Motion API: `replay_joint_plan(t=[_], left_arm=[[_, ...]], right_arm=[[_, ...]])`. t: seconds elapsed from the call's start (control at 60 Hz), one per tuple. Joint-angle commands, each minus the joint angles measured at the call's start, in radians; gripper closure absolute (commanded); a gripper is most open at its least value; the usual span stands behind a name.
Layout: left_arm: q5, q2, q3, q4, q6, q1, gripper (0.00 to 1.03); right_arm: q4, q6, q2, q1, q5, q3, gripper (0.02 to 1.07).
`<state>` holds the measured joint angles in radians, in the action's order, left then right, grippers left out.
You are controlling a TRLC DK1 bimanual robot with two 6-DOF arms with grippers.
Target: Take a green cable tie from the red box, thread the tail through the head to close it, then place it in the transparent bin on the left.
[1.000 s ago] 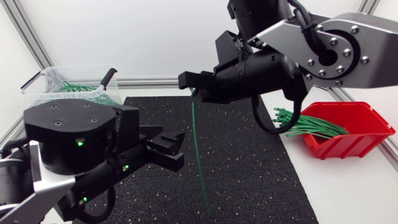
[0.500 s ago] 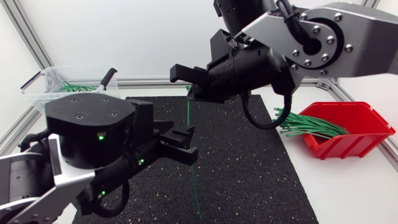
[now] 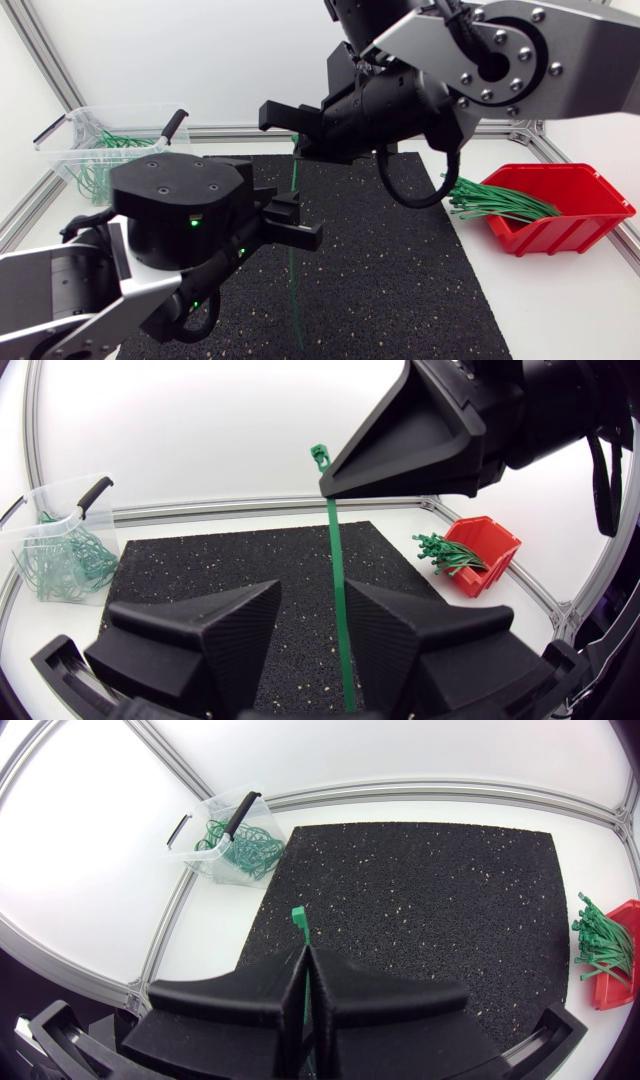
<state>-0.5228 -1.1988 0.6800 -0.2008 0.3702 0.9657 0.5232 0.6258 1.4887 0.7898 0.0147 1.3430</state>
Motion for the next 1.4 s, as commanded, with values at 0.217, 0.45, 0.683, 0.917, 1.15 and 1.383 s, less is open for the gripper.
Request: replay_joint_plan(t=[0.217, 0.45, 0.683, 0.917, 1.15, 1.383], left_arm=[[-0.086, -0.004, -0.037, -0.063, -0.033, 0.03, 0.99], [-0.091, 0.016, -0.065, -0.075, -0.054, 0.033, 0.99], [-0.045, 0.056, -0.091, -0.066, -0.066, 0.011, 0.99], [0.096, 0.131, -0.126, -0.054, -0.066, -0.073, 0.99], [0.322, 0.208, -0.166, -0.058, -0.068, -0.188, 0.99], [0.5, 0.232, -0.18, -0.058, -0.048, -0.229, 0.99]], right_arm=[[0.014, 0.025, 0.035, 0.052, -0.11, 0.025, 1.01], [0.021, -0.005, 0.048, 0.058, -0.102, 0.042, 1.01], [-0.015, -0.063, 0.035, 0.042, -0.052, 0.028, 0.8], [-0.014, -0.123, -0.018, -0.035, 0.08, 0.004, 0.3], [-0.022, -0.262, -0.051, -0.227, 0.401, -0.056, 0.2], [-0.127, -0.446, -0.005, -0.393, 0.808, -0.137, 0.2]])
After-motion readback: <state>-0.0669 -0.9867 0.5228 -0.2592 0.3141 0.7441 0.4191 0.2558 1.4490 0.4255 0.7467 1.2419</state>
